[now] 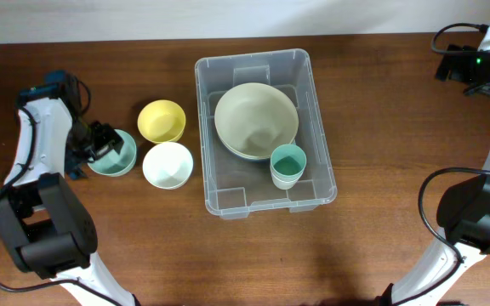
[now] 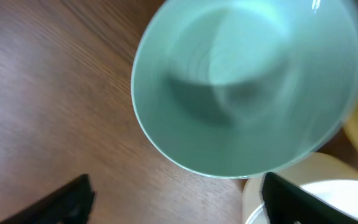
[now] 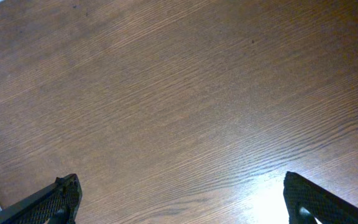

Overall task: Pack container
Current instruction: 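Grasp the teal bowl's rim with the left gripper and lift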

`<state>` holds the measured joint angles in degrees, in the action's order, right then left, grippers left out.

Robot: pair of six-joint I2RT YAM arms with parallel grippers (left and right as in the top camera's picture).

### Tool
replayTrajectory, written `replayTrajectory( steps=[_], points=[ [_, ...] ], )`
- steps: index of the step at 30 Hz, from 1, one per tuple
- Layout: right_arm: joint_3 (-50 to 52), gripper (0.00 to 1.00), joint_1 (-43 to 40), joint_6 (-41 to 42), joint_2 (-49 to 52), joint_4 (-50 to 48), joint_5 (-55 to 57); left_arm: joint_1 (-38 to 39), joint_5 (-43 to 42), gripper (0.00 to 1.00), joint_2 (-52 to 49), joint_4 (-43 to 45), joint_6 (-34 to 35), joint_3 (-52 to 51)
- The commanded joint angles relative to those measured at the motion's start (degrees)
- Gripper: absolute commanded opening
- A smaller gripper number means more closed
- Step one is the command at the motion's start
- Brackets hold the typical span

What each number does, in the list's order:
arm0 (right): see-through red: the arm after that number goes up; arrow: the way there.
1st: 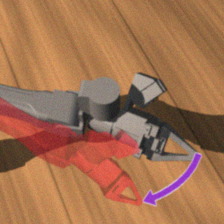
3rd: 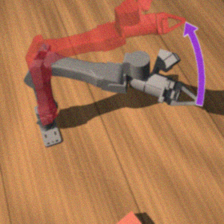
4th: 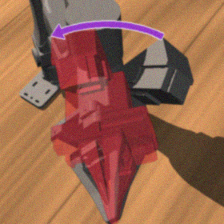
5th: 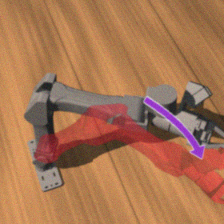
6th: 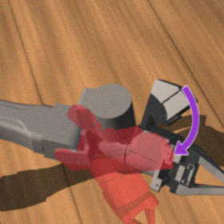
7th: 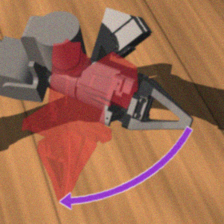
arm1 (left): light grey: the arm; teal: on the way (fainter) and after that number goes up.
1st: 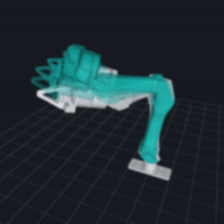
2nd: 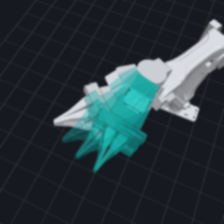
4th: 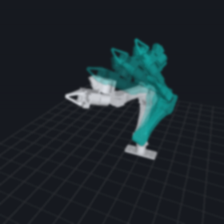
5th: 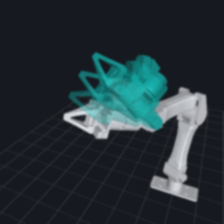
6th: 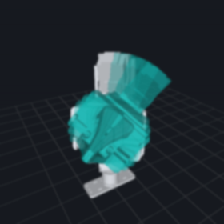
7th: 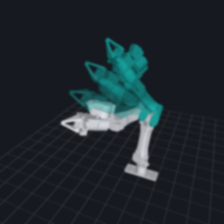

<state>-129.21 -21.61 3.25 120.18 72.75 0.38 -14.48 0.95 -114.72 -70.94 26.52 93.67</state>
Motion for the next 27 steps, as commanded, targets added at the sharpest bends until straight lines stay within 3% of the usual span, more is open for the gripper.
replayTrajectory(
  steps=[1,12,15,21,27],
  points=[
    [-0.85,0.99,-0.02,0.44,-0.81,-0.07,-0.13,-0.57,-0.81,0.84,1.38,2.29,-1.79,-4.59],
    [-0.85,0.99,-0.02,0.44,-0.81,-0.07,-0.13,-0.7,-0.74,0.73,1.38,11.3,-1.75,-11.5],
    [-0.85,0.99,-0.02,0.44,-0.81,-0.07,-0.13,-0.7,-0.76,0.59,1.38,12.79,-1.64,-11.5],
    [-0.85,0.99,-0.02,0.44,-0.81,-0.07,-0.13,-0.7,-0.52,0.47,1.38,15.23,-0.22,-11.52],
    [-0.85,0.99,-0.02,0.44,-0.81,-0.07,-0.13,-0.7,2.08,0.46,1.33,15.47,1.53,-12.44]
  ],
)
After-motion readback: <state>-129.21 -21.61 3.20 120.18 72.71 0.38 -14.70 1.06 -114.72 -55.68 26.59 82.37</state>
